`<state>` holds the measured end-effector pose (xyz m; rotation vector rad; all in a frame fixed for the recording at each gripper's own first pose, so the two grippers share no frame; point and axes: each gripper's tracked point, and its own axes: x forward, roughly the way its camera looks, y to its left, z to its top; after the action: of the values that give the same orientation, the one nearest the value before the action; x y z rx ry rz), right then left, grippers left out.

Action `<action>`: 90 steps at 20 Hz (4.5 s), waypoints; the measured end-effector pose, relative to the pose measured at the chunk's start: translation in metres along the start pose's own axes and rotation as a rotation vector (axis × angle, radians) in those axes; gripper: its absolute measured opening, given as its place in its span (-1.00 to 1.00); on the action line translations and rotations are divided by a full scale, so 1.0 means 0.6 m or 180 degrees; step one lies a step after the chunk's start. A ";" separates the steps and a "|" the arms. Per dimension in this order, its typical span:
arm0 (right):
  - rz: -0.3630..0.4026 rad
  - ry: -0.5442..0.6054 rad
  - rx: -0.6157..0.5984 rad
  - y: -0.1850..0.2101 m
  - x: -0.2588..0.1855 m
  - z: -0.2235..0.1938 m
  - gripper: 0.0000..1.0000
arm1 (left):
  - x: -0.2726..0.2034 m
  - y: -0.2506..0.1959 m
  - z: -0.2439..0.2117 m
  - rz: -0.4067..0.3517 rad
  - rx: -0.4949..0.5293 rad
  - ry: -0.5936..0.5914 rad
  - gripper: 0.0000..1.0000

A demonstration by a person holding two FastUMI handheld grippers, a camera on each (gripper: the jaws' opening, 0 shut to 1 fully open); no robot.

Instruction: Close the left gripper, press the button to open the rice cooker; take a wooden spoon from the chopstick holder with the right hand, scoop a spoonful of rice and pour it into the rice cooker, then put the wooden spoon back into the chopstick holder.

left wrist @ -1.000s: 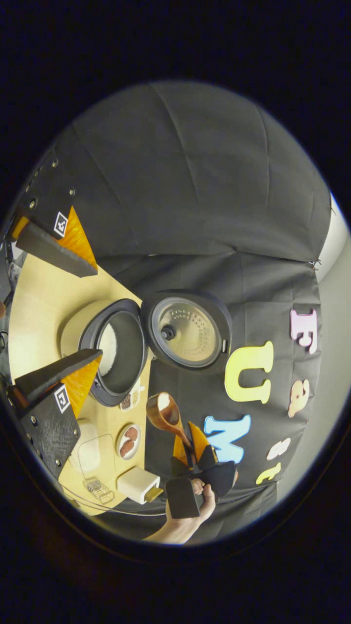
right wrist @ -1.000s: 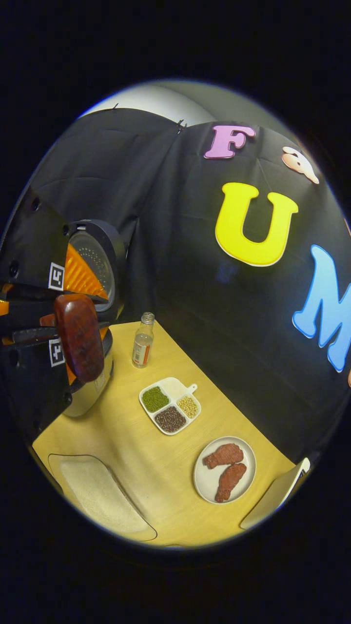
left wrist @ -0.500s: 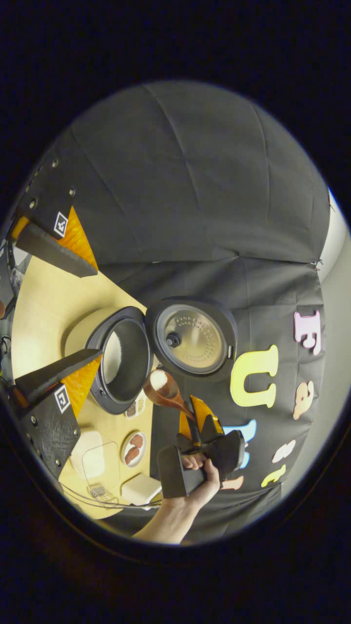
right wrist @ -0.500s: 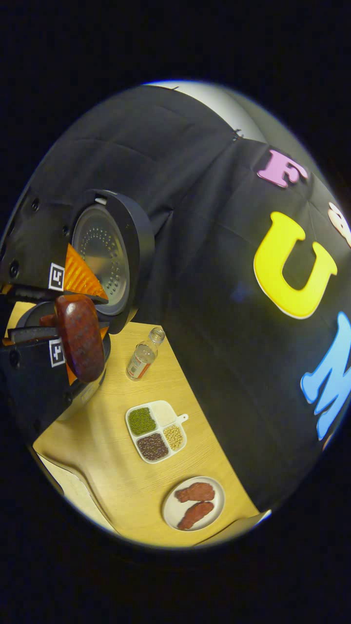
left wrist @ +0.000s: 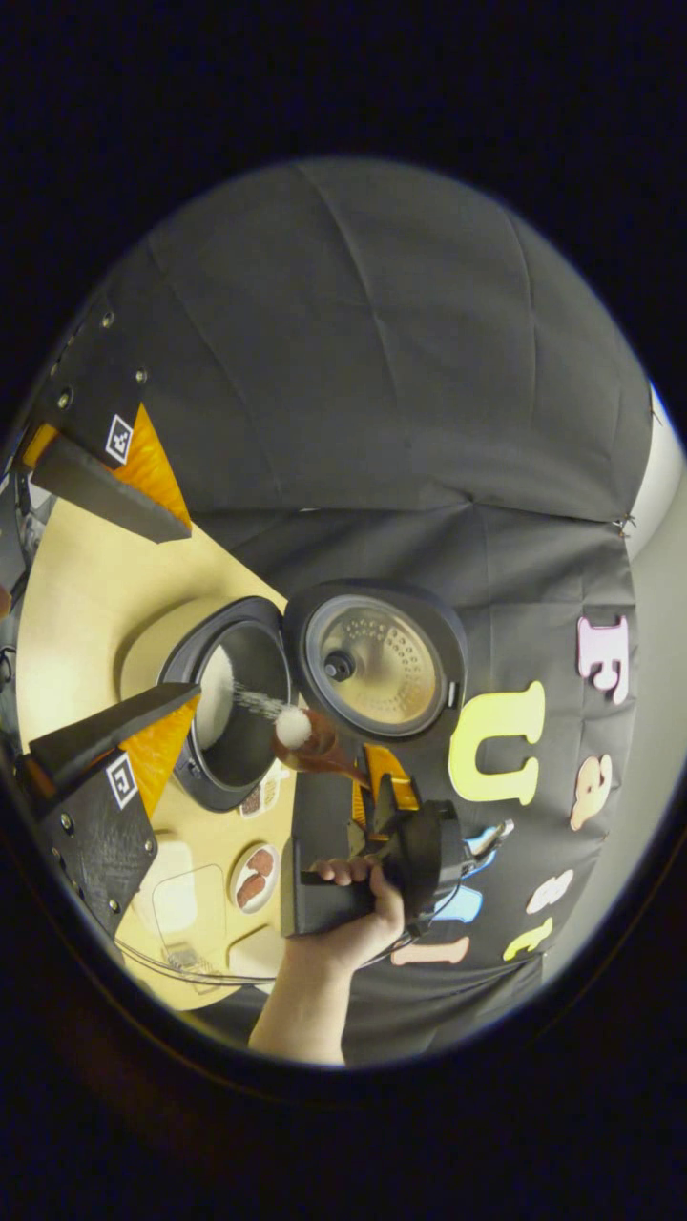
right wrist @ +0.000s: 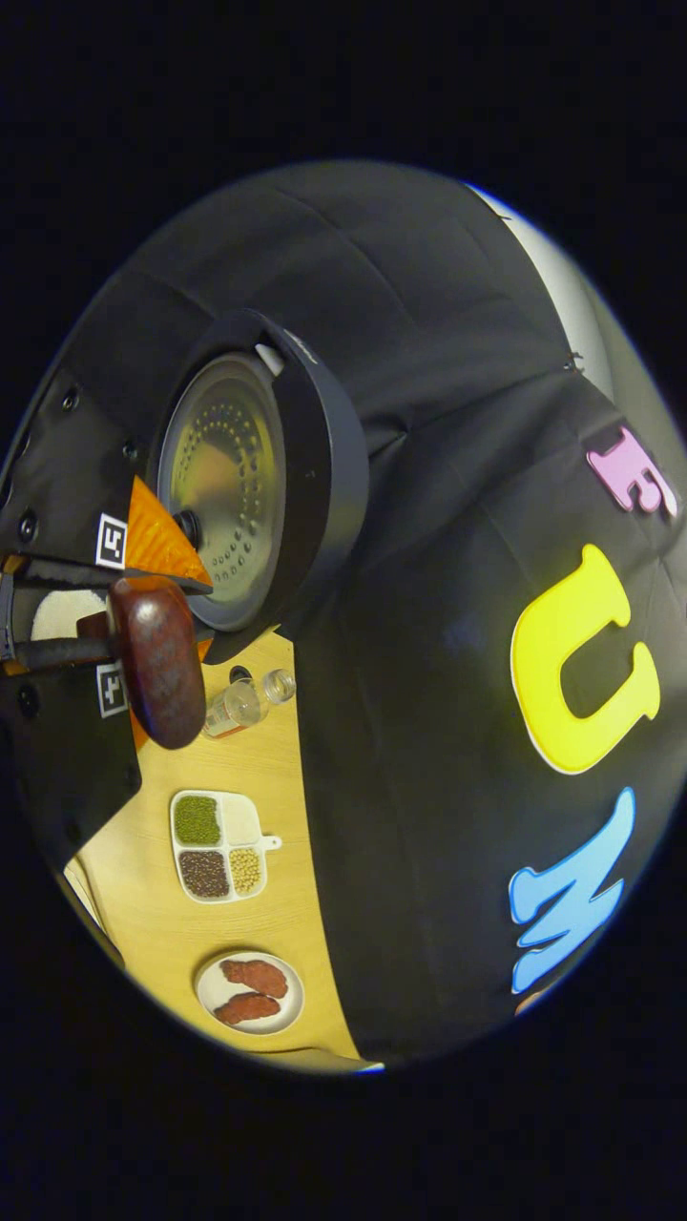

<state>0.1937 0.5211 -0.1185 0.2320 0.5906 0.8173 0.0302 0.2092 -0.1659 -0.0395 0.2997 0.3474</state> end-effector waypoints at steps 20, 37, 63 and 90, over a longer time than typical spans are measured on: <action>0.0236 -0.0036 -0.2152 0.036 0.022 -0.068 -0.56 | 0.004 0.072 -0.016 0.0269 -0.0088 0.0046 0.87; 0.0300 -0.0262 -0.1828 0.063 -0.089 -0.013 -0.56 | -0.017 0.062 -0.022 0.0188 -0.0048 0.0009 0.87; -0.1596 -0.1216 0.1069 -0.576 -0.651 0.037 -0.57 | -0.005 -0.374 0.091 -0.0874 0.0118 -0.0048 0.87; -0.2194 -0.0503 0.1352 -0.789 -0.569 -0.228 -0.46 | -0.090 -0.396 0.119 -0.0409 0.0281 0.0095 0.87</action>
<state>0.2237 -0.0530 -0.2877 0.4439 0.6350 0.0000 0.0829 -0.0257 -0.0849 0.0227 0.3400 0.2061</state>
